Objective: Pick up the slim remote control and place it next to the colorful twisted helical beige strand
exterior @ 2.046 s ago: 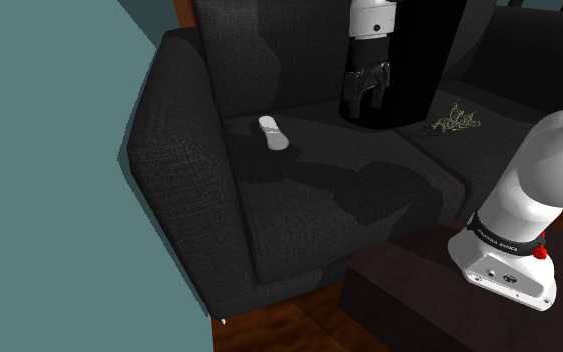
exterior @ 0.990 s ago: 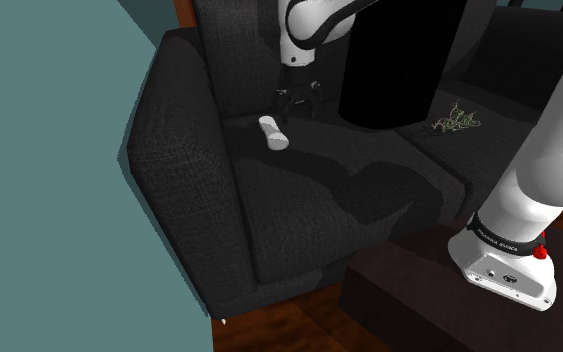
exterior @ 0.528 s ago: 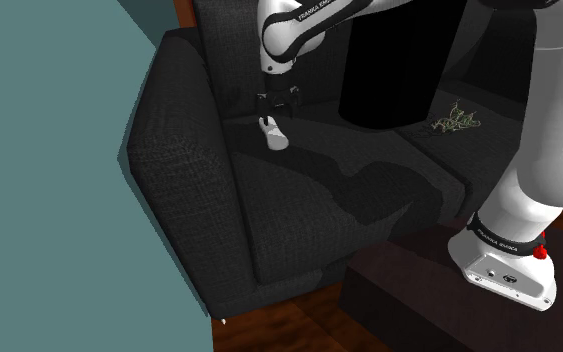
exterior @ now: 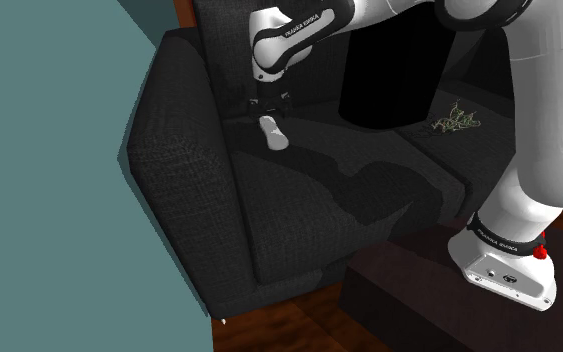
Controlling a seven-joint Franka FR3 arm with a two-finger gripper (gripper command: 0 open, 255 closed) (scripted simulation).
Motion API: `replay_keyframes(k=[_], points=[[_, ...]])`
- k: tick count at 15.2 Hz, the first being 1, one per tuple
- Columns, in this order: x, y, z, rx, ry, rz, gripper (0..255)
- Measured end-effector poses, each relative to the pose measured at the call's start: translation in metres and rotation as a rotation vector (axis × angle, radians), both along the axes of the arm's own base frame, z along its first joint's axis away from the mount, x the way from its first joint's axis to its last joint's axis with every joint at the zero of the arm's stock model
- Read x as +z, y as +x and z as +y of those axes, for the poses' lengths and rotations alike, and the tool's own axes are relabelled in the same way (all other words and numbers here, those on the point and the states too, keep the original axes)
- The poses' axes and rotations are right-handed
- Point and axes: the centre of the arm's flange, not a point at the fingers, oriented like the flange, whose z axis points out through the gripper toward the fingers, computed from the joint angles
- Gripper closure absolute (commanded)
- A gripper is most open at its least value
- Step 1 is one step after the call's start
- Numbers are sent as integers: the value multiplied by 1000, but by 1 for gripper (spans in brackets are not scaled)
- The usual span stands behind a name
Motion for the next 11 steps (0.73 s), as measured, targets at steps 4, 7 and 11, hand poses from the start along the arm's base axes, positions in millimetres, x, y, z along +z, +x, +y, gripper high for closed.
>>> replay_keyframes(k=[4,7,11], points=[[-18,-1,0,0,0,0,0],[-19,-1,0,0,0,0,0],[-19,-1,0,0,0,-1,255]])
